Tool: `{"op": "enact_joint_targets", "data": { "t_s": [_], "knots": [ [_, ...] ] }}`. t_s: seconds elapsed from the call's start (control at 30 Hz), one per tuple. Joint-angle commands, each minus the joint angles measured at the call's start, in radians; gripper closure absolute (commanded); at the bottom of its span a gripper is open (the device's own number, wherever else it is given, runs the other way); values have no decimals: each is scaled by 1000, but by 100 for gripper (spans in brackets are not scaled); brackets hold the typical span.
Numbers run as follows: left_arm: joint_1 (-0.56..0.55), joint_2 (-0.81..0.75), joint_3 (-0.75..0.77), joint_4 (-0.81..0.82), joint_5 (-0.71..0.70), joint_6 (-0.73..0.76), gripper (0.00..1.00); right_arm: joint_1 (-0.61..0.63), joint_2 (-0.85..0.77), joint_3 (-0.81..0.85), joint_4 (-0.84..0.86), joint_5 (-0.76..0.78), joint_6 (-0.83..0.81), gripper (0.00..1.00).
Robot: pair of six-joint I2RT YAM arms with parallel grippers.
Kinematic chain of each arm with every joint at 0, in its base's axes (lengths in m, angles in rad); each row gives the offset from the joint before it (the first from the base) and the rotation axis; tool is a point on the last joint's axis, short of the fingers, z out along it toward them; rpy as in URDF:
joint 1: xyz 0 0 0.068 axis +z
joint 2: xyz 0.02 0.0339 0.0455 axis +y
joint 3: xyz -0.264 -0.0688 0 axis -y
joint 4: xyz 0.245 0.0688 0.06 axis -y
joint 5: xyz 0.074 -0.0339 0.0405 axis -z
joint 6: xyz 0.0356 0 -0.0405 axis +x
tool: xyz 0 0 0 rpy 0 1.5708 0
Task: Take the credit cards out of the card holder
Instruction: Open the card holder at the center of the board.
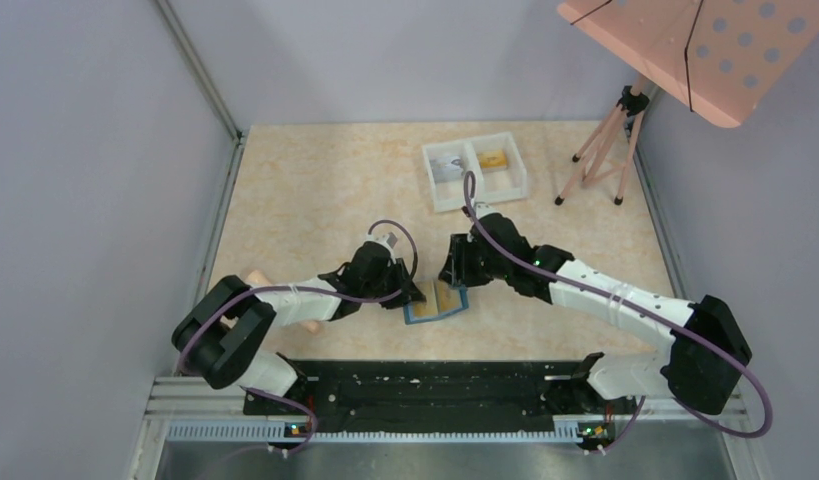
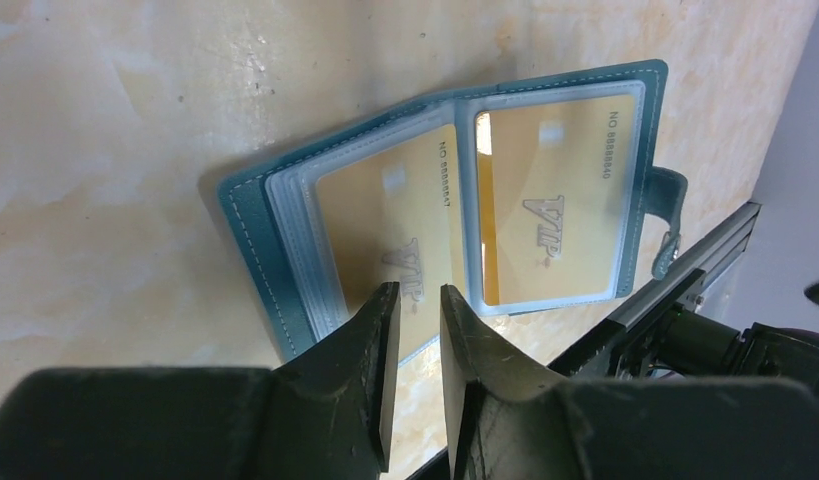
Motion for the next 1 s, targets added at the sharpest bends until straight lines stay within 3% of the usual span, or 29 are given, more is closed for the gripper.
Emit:
{"op": "enact_joint_targets", "data": {
  "t_s": [0.0, 0.13, 0.33, 0.53, 0.97],
  "knots": [
    [-1, 8, -18, 60, 3, 4, 73, -6, -4, -2, 159, -142, 34, 62],
    [-1, 17, -19, 60, 4, 3, 73, 20, 67, -9, 212, -190, 63, 68],
    [-1, 18, -23, 60, 6, 3, 74, 22, 164, -42, 220, -146, 75, 69],
    [-1, 18, -23, 49, 1, 8, 74, -17, 159, -86, 177, -25, 44, 71],
    [-1, 34, 10, 20, -1, 18, 74, -52, 198, -156, 188, 48, -3, 72]
  ]
}}
